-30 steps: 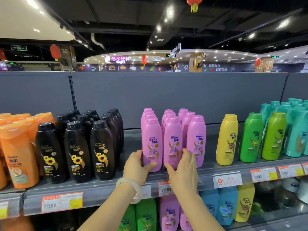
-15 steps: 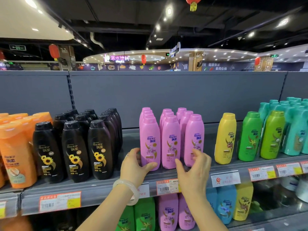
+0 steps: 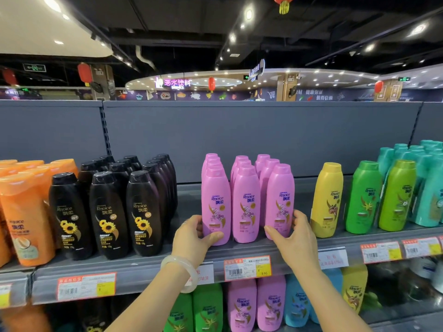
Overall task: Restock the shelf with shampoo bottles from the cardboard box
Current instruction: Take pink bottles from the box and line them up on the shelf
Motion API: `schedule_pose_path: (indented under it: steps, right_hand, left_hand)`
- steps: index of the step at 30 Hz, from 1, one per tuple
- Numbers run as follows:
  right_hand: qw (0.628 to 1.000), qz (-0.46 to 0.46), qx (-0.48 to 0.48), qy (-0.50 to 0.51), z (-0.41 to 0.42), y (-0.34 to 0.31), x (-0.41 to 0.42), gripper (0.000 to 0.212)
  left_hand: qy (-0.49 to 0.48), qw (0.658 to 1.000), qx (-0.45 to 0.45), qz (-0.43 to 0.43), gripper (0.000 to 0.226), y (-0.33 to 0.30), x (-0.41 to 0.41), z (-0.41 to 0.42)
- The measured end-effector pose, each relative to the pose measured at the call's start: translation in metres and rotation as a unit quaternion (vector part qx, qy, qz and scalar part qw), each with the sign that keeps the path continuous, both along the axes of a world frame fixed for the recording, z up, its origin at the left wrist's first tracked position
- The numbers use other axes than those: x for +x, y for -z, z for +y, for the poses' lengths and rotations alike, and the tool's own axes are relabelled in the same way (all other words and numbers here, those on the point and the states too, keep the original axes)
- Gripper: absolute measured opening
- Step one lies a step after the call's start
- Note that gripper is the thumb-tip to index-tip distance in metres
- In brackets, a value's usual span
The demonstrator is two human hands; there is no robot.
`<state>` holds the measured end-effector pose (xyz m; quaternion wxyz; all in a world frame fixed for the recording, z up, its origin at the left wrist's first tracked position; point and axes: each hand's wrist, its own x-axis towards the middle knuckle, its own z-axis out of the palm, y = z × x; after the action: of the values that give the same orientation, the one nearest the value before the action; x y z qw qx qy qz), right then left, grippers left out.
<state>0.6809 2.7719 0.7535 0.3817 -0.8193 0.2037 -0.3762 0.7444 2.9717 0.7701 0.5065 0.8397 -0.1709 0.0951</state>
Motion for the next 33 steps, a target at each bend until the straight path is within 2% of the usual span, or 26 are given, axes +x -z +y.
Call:
schedule_pose_path:
  steps: [7,17,21,24,28,33]
  right_hand:
    - [0.999,0.008,-0.04,0.018,0.004,0.002,0.002,0.071]
    - [0.999,0.03,-0.037,0.006,0.001,-0.002,0.0,0.079]
    - [0.999,0.033,-0.036,-0.012,0.002,-0.007,0.002,0.09]
    - [0.996,0.054,-0.067,-0.008,0.006,-0.005,0.003,0.092]
    - [0.995,0.065,-0.075,0.005,0.008,-0.003,0.005,0.086]
    - [0.995,0.073,-0.071,0.02,0.009,-0.004,0.005,0.078]
  left_hand:
    - [0.01,1.0,0.013,0.014,0.037,-0.002,0.0,0.001]
    - [0.021,0.998,0.03,0.044,0.036,-0.008,0.002,0.004]
    - [0.012,0.999,-0.003,0.033,0.049,-0.006,-0.001,-0.001]
    - [0.017,0.999,-0.03,0.033,0.047,-0.006,-0.002,-0.005]
    - [0.03,0.998,-0.019,0.043,0.041,-0.008,0.006,-0.003]
    - [0.06,0.996,-0.002,0.066,0.044,-0.009,0.01,0.004]
